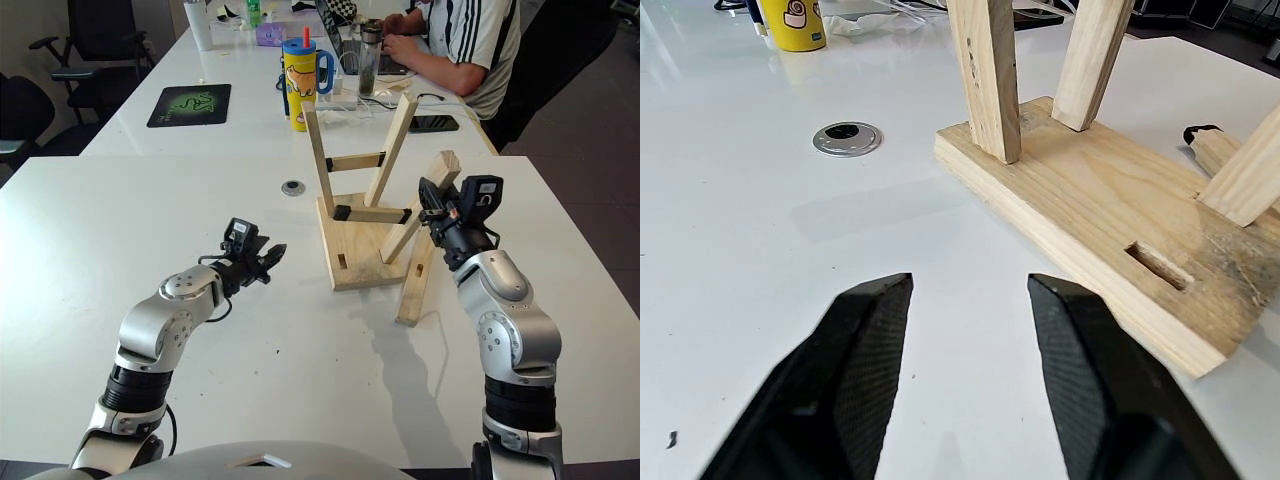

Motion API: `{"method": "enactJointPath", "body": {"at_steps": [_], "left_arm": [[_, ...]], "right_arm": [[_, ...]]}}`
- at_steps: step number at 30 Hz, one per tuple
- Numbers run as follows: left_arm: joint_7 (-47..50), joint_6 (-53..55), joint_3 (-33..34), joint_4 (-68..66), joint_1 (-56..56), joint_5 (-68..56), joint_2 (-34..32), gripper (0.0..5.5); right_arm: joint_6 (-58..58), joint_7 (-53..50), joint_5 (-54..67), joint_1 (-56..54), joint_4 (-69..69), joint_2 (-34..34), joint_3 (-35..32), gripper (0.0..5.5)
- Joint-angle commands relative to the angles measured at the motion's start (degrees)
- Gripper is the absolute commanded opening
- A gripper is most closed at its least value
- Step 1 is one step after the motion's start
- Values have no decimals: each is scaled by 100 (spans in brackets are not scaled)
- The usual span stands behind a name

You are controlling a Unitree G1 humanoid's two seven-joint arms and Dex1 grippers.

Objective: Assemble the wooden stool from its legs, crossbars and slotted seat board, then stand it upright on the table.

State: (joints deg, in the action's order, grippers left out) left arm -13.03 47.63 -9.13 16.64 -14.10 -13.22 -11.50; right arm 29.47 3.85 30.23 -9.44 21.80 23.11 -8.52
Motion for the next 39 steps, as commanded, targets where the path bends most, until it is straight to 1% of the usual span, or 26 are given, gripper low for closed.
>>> {"method": "enactJointPath", "body": {"at_steps": [1,6,13,18,20,25,27,31,36,39], "left_arm": [[32,30,-65,81,7,92,24,213],[-3,13,-113,63,-17,122,19,213],[-113,-50,-220,21,-52,178,-34,213],[-198,-96,-266,7,-88,216,-48,213],[-232,-118,-284,14,-104,237,-56,213],[-308,-184,-352,13,-141,287,-45,213],[-315,-219,-397,-40,-160,320,-33,213],[-319,-247,-434,-75,-138,357,-15,213],[-372,-255,-483,-89,-133,366,-13,213],[-460,-330,-653,-177,-116,432,-37,213]], "right_arm": [[7,-14,-350,362,-191,-174,117,103],[-173,-15,-258,24,-152,-279,-65,103],[-72,-166,181,-664,6,-476,-522,103],[81,-250,388,-1163,203,-563,-687,103],[99,-88,303,-1194,300,-488,-526,103],[117,185,-32,-542,222,-497,-193,103],[-45,316,-245,-257,181,-506,-51,103],[-342,409,-510,146,-124,-583,-20,103],[-333,292,-486,-71,48,-730,67,103],[-282,239,-494,-401,225,-767,106,103]]}}
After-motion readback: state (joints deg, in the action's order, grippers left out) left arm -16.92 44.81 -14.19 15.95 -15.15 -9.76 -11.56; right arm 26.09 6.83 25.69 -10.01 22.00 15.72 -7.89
